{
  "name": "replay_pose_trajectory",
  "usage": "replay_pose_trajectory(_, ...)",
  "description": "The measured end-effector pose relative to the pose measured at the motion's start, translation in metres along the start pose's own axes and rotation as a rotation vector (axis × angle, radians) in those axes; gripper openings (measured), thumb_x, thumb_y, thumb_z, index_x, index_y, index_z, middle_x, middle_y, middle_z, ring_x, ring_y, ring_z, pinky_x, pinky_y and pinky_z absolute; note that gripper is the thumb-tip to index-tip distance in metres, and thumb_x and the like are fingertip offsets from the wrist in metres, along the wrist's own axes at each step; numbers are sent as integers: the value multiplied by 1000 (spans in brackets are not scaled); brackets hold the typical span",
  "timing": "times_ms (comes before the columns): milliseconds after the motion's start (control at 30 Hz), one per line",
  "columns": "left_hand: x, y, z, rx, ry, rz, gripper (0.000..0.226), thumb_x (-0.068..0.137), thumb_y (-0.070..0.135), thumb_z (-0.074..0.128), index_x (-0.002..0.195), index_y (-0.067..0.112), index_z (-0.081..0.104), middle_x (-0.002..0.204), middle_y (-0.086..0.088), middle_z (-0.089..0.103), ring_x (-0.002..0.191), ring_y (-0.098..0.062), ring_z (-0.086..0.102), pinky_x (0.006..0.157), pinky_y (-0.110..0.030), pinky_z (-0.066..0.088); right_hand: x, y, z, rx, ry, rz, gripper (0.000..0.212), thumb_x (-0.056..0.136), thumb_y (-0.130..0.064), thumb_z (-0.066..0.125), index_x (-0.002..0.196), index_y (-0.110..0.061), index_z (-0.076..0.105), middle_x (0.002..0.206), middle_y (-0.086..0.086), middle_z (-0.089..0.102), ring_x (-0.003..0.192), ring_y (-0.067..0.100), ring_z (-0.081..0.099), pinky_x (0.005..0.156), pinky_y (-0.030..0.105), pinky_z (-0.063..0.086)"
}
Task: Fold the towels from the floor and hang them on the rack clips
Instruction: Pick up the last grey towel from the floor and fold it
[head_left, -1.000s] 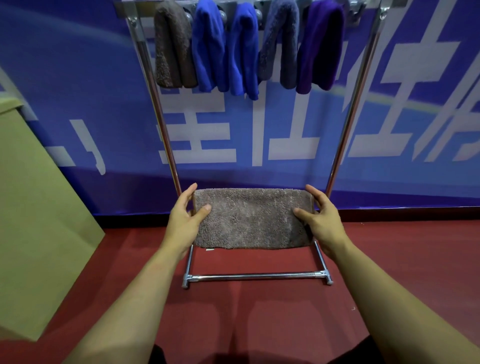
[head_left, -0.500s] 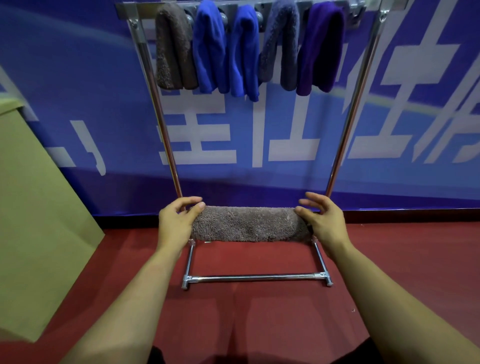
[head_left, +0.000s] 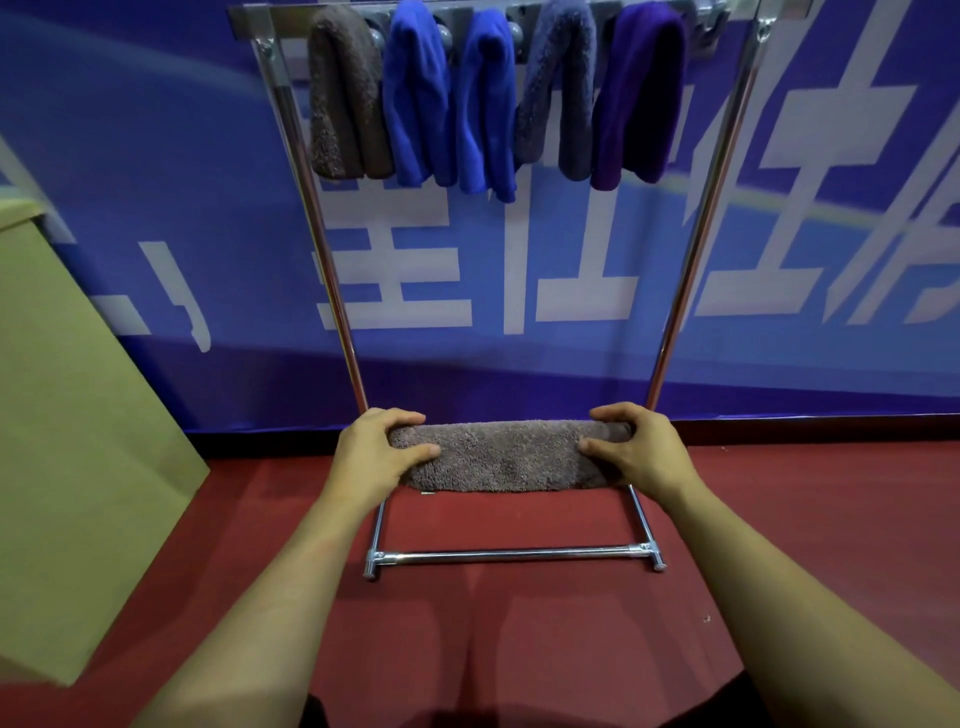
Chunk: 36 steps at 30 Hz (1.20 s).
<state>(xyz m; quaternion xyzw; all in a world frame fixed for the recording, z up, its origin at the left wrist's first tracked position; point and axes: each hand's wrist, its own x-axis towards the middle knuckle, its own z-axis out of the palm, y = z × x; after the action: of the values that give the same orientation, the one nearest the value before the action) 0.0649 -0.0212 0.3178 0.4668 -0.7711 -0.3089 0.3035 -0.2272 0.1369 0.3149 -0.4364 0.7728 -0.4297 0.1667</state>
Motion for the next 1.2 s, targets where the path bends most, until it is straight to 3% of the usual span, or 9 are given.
replay_pose_trajectory(133, -3, 1, 1, 78, -28, 13, 34, 70, 36, 91, 100, 26, 80, 95, 7, 66, 92, -11, 63, 87, -27, 49, 2, 5, 1, -104, -10, -9, 34, 72, -33, 89, 102, -21, 77, 101, 1, 74, 98, 18, 69, 91, 42, 56)
replay_pose_trajectory(233, -1, -2, 0, 76, -37, 5, 21, 75, 36, 87, 90, 26, 79, 93, 5, 66, 91, -13, 63, 86, -31, 49, 3, 7, 0, -132, -33, -24, 22, 79, -33, 84, 91, -17, 77, 87, 1, 75, 89, 19, 70, 82, 34, 55)
replay_pose_trajectory(400, 0, -5, -3, -21, -107, -22, 11, 83, 33, 82, 82, 25, 75, 98, -2, 67, 88, -7, 62, 81, -17, 47, 6, 17, 1, -156, -93, -4, 23, 84, -42, 78, 86, -19, 75, 83, -2, 76, 86, 18, 71, 80, 39, 56)
replay_pose_trajectory(533, -3, -8, -3, -269, -115, -147, 23, 84, 36, 80, 89, 14, 77, 90, -12, 77, 94, -30, 73, 92, -47, 55, 7, 21, 2, -71, -162, 60, 27, 78, -43, 83, 82, -17, 77, 80, -3, 77, 85, 14, 73, 82, 39, 58)
replay_pose_trajectory(733, -8, 9, -1, -453, -35, -146, 18, 77, 26, 87, 87, 16, 75, 87, -6, 78, 91, -23, 75, 88, -41, 57, 2, 24, -1, -114, -215, 86, 20, 80, -38, 83, 79, -19, 74, 78, -7, 73, 75, 9, 68, 70, 29, 55)
replay_pose_trajectory(800, -8, 16, 1, -422, -32, -91, 18, 76, 25, 88, 86, 18, 75, 84, -1, 78, 84, -12, 74, 84, -35, 57, 0, 25, -1, -140, -251, 83, 20, 81, -35, 83, 81, -18, 73, 75, -6, 72, 69, 8, 65, 63, 22, 51)
replay_pose_trajectory(867, -9, 24, 3, -379, -62, -36, 19, 74, 26, 89, 86, 19, 74, 82, 1, 76, 80, -7, 71, 80, -32, 56, -2, 24, 1, -122, -267, 67, 21, 81, -31, 83, 88, -15, 73, 80, -4, 73, 73, 9, 68, 67, 20, 52)
replay_pose_trajectory(1000, -11, 30, 13, -175, -143, 83, 29, 66, 41, 92, 83, 28, 72, 80, 10, 75, 79, -3, 69, 79, -28, 54, -4, 17, 8, -35, -322, -7, 27, 78, -31, 85, 97, -16, 74, 91, -1, 75, 88, 13, 70, 84, 24, 54)
replay_pose_trajectory(1200, -14, 29, 14, 54, -208, 105, 38, 61, 59, 87, 86, 36, 69, 82, 16, 73, 81, -1, 68, 80, -34, 55, -7, 9, 19, 26, -401, -50, 27, 75, -33, 87, 98, -24, 74, 91, -5, 75, 83, 6, 65, 80, 17, 52)
